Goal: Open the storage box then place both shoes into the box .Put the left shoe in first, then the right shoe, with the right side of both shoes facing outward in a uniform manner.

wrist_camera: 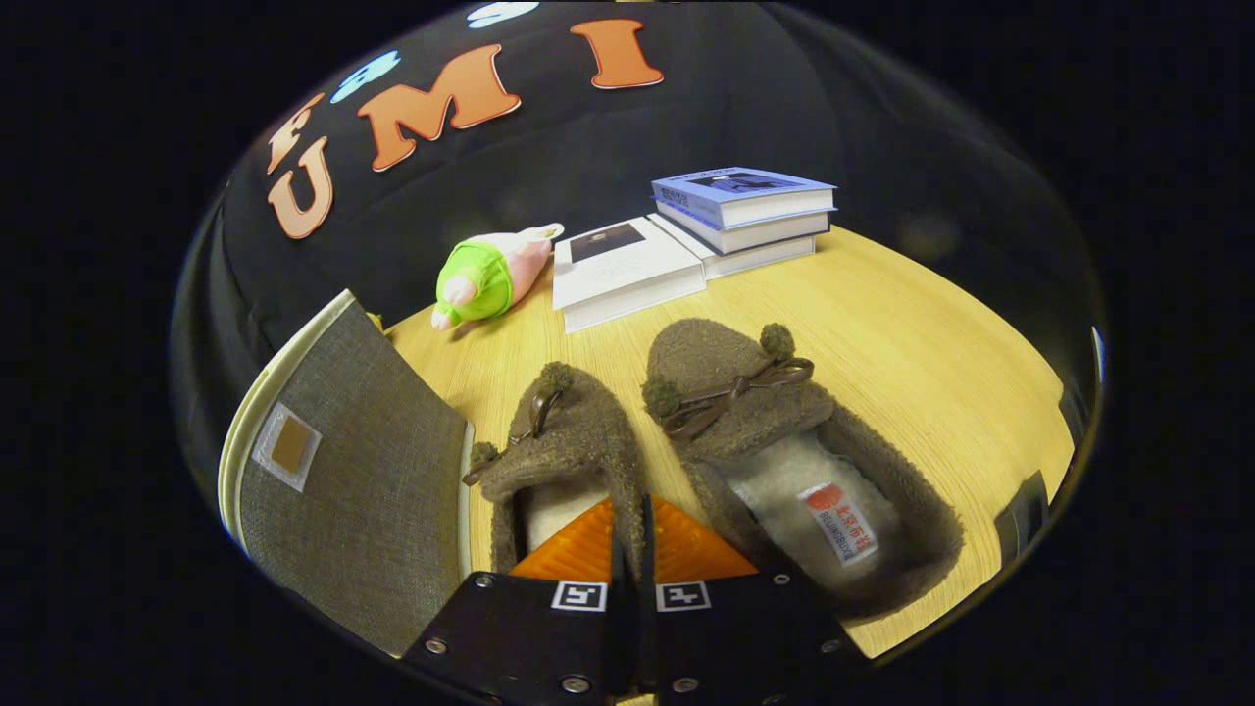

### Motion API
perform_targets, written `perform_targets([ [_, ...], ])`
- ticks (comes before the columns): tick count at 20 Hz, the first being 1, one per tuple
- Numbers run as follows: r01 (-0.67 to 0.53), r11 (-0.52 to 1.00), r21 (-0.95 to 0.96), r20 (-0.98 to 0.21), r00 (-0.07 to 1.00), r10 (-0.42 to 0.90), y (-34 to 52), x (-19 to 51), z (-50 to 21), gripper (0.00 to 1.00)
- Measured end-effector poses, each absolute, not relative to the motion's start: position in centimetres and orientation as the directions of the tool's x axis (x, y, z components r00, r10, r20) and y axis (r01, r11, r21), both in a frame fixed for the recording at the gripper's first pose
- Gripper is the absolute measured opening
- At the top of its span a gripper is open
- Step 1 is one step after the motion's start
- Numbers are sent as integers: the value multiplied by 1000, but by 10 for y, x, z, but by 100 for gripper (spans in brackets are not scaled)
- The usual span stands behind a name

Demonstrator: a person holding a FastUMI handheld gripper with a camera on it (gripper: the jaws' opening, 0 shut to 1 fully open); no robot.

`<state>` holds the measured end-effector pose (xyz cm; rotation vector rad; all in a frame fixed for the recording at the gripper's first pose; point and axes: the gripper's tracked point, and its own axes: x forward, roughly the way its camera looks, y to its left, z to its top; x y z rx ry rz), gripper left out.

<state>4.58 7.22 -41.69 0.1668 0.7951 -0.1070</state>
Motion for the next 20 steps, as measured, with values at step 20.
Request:
perform_targets([
  [20, 102, 964, 247, -516, 855, 42, 139, 67, -236, 3],
])
